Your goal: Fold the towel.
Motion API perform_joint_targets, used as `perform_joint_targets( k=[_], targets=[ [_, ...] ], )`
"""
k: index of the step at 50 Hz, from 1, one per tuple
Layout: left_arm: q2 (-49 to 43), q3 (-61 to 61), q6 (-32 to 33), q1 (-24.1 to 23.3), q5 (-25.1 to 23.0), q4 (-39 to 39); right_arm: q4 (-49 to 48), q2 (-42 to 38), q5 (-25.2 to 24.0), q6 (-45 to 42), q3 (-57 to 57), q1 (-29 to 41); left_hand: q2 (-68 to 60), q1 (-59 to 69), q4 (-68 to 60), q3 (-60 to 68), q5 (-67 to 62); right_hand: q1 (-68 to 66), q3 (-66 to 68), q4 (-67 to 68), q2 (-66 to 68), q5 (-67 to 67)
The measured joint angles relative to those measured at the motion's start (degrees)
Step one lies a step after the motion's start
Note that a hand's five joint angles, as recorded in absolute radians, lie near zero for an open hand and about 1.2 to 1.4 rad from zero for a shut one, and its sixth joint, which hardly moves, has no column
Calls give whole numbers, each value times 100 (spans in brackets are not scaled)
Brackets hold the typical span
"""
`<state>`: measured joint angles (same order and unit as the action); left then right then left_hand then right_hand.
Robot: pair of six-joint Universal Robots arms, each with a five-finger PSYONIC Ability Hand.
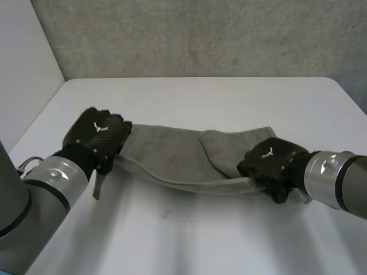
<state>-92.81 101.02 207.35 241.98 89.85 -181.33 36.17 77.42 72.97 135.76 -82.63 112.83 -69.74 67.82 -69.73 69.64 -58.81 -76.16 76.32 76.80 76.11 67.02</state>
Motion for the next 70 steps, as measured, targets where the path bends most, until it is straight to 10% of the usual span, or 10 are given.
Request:
perform_joint_targets(
  k=[22, 39, 70],
  targets=[
    [-2210, -1596, 535, 134, -69, 197, -155, -1964, 225, -844, 1454, 115, 0, 33, -1, 4, -1, 0, 0, 0, 0, 25],
    [-2805, -4821, 461, 137, 8, -2923, -4337, -2677, 816, -477, 5326, 391, -2, 33, -9, 6, -20, -2, 0, 0, 0, 26],
    [-2276, -347, 959, 342, -171, -2633, -2838, -2757, 875, -2, 1229, 447, -2, 33, -12, 6, -27, 304, -313, -241, -312, -224]
  ],
)
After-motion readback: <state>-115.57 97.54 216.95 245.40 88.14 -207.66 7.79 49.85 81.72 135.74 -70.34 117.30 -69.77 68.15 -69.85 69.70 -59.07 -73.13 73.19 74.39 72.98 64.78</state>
